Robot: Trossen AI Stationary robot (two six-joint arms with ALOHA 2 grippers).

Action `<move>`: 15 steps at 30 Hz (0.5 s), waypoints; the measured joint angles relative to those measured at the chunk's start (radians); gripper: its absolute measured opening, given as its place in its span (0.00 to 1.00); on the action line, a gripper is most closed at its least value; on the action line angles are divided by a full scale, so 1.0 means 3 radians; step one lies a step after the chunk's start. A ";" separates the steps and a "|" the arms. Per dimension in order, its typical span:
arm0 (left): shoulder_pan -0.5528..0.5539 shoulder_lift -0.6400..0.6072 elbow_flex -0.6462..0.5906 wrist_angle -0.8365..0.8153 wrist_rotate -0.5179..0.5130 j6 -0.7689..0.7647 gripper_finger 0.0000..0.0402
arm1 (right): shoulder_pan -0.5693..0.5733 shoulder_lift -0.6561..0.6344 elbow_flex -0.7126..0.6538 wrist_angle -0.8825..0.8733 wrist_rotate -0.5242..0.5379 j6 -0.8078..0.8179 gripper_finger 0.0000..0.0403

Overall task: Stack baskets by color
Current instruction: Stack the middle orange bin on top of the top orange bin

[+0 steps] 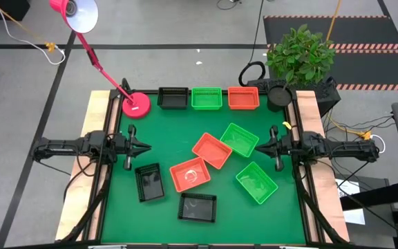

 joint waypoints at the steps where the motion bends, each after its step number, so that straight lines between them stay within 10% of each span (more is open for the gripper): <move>1: 0.0000 0.0001 -0.0001 0.0000 0.0000 0.0000 0.09 | 0.0000 0.0021 0.0001 0.0001 0.0000 -0.0030 0.00; 15: -0.0001 0.0000 -0.0001 0.0000 -0.0001 0.0000 0.09 | 0.0004 0.0530 0.0572 -0.0026 -0.0009 0.0185 0.00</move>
